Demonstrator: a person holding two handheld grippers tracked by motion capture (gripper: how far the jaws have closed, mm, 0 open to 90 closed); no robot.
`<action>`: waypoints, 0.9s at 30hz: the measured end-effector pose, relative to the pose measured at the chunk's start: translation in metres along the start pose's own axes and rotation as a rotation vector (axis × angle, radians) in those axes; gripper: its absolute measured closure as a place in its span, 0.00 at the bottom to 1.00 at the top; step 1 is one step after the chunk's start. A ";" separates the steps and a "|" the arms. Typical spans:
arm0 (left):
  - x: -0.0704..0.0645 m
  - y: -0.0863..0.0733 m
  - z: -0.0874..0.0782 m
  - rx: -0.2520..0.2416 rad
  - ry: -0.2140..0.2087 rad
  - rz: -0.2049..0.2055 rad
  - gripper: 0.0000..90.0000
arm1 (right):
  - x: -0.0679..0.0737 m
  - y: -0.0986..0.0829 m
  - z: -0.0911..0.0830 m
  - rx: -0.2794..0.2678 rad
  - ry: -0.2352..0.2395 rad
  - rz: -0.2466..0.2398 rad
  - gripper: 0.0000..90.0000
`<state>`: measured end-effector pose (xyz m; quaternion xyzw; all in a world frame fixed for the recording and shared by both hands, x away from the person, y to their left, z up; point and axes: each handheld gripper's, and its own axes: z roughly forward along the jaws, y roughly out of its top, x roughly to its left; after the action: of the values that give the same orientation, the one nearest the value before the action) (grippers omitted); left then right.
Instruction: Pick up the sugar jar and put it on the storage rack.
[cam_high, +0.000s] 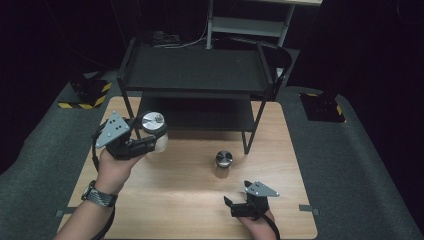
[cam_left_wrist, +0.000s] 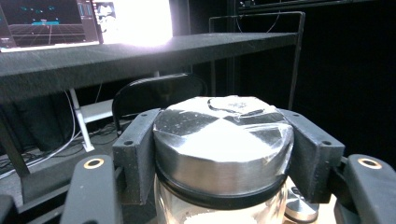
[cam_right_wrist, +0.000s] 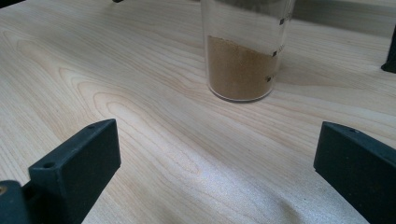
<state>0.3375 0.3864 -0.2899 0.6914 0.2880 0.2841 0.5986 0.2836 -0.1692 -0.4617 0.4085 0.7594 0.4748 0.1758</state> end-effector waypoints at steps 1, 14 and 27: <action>0.000 0.000 0.000 0.000 0.000 0.000 0.38 | 0.000 0.000 0.000 0.000 0.000 0.000 0.00; 0.008 0.019 0.006 -0.022 0.014 -0.027 0.38 | 0.000 0.000 0.000 0.002 0.000 -0.001 0.00; 0.014 0.040 0.014 -0.041 0.025 -0.037 0.38 | 0.000 0.001 0.000 0.004 0.002 -0.004 0.00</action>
<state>0.3598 0.3828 -0.2516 0.6699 0.3024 0.2874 0.6142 0.2839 -0.1687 -0.4611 0.4067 0.7616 0.4733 0.1750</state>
